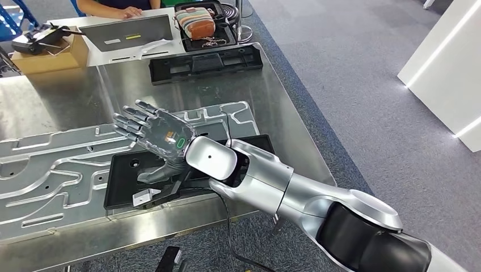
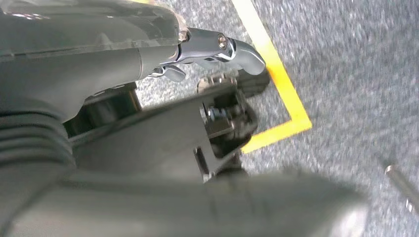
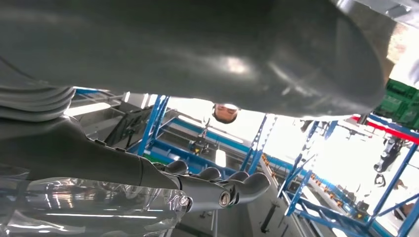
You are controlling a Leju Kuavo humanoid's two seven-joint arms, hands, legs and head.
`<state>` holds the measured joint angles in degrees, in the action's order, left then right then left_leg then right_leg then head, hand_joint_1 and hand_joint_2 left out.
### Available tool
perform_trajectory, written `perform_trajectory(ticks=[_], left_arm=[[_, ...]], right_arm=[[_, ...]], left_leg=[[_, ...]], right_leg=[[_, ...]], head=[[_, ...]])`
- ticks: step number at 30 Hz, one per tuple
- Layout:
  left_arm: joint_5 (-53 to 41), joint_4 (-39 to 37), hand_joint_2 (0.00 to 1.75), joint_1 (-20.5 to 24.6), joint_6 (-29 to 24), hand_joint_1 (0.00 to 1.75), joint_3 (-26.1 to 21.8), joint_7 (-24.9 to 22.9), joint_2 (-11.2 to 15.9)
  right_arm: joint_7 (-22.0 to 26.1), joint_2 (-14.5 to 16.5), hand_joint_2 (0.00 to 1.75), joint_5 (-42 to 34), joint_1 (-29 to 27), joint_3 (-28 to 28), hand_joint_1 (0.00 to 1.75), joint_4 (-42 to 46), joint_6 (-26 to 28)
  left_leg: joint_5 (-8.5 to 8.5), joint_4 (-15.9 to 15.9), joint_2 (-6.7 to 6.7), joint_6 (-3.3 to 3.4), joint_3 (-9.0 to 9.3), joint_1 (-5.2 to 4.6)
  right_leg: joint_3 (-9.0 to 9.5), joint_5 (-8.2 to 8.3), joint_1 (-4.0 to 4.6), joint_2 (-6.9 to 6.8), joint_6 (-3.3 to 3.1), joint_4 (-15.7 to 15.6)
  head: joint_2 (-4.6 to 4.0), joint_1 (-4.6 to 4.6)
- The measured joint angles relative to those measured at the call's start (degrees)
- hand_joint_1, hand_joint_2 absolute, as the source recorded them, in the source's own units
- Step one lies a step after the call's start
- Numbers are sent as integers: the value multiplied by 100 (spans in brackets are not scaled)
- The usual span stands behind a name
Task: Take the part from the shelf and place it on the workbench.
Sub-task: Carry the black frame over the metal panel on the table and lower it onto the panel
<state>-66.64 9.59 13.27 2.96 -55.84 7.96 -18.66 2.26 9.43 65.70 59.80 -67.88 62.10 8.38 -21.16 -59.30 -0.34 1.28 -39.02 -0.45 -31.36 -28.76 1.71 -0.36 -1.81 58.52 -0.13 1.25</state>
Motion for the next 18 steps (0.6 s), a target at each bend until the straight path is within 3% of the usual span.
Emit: perform_trajectory(ticks=[2, 7, 14, 16, 18], left_arm=[[-38, 1, 0, 8, 1, 0, 0, 2, 6], [-121, 6, 0, 21, -25, 0, 19, 44, 12], [-118, 13, 0, 42, -90, 0, 22, -9, 20], [-109, 14, 0, 51, -90, 0, 22, -9, 13], [-90, 14, 0, 68, -88, 0, 21, -9, 10]], right_arm=[[-5, -4, 0, -10, 8, -32, 0, -1, 16], [-22, -15, 0, -41, 18, -140, 0, -11, 33], [-67, -53, 0, -61, 18, -233, 0, -24, 97], [-75, -66, 0, -61, 26, -232, 0, -24, 118], [-81, -87, 0, -61, 31, -234, 0, -27, 132]], left_leg=[[31, 25, 3, 6, -6, 4], [123, 72, 3, -27, -28, 5], [170, 129, 6, 23, -24, -13], [243, 236, 22, 55, 16, 29], [286, 285, 31, 67, 10, 52]], right_leg=[[-14, 29, -10, 5, 80, -20], [-68, 91, -13, 3, 37, -9], [-76, 104, -31, 0, 75, -8], [-123, -86, -44, 16, 133, 161], [-330, -516, -100, 34, 206, 718]], head=[[0, 0], [0, 0], [0, 0], [0, -1], [0, -1]])
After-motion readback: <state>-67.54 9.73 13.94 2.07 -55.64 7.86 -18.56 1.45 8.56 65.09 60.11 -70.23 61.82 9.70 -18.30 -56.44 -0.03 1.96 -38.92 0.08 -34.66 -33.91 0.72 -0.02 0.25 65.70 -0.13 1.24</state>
